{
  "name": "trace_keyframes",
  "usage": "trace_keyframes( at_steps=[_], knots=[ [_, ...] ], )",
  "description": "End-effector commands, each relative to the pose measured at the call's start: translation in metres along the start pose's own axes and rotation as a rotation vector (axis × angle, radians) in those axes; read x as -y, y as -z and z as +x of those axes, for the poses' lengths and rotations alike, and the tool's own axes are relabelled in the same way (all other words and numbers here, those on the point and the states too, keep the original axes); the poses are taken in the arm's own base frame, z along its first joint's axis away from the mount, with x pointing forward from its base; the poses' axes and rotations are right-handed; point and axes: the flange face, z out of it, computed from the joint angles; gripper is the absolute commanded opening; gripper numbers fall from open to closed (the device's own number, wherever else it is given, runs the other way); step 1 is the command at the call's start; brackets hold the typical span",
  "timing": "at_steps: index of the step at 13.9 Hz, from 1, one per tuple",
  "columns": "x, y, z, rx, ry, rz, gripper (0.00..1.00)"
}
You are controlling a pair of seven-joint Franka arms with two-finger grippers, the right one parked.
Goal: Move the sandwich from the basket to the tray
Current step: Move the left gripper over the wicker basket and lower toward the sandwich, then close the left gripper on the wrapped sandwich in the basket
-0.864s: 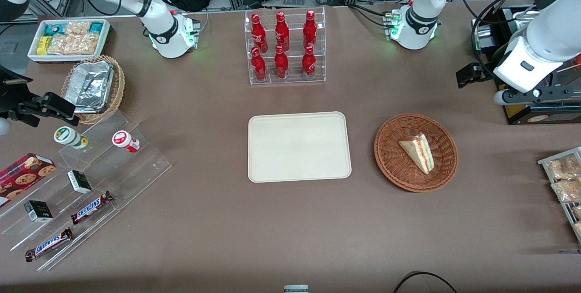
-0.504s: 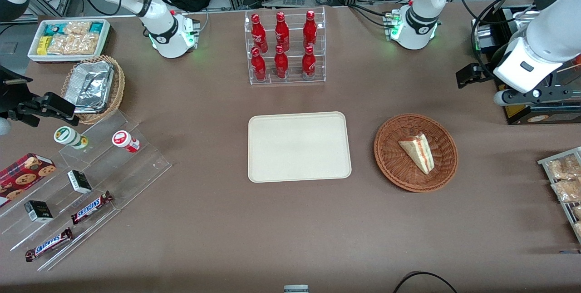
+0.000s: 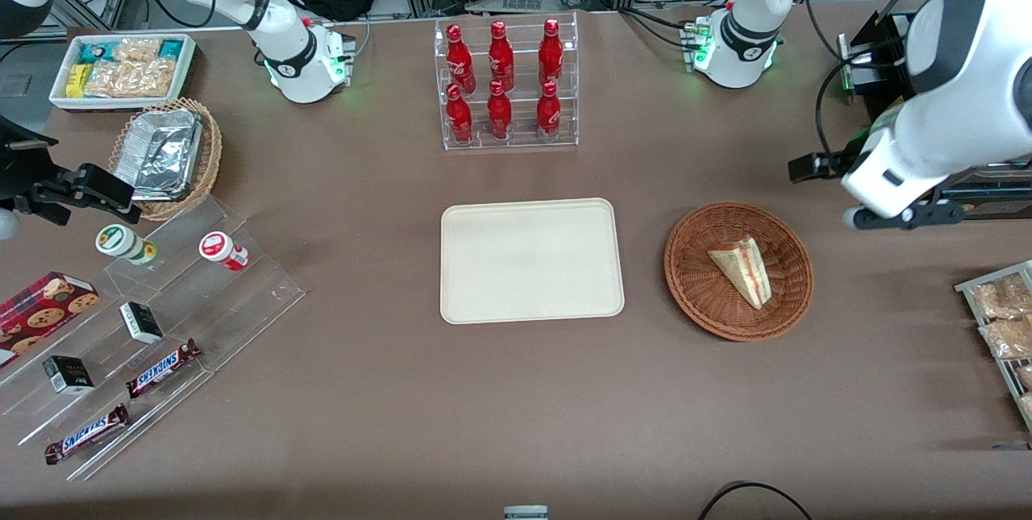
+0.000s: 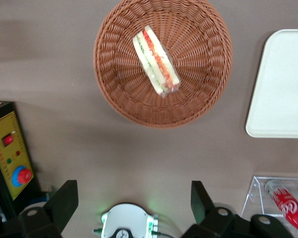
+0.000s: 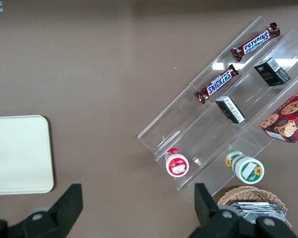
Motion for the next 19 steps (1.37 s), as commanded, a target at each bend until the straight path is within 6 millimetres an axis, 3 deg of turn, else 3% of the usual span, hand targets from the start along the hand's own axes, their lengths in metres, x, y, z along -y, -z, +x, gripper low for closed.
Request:
trace_keyframes(
  at_steps=[1, 9, 15, 19],
  knots=[
    [-0.005, -0.027, 0.009, -0.024, -0.008, -0.007, 1.0],
    [-0.01, -0.127, 0.031, -0.144, 0.062, -0.034, 1.0],
    [-0.028, -0.175, 0.018, -0.235, 0.276, -0.077, 1.0],
    [-0.033, -0.181, 0.02, -0.245, 0.487, -0.113, 1.0]
  ],
)
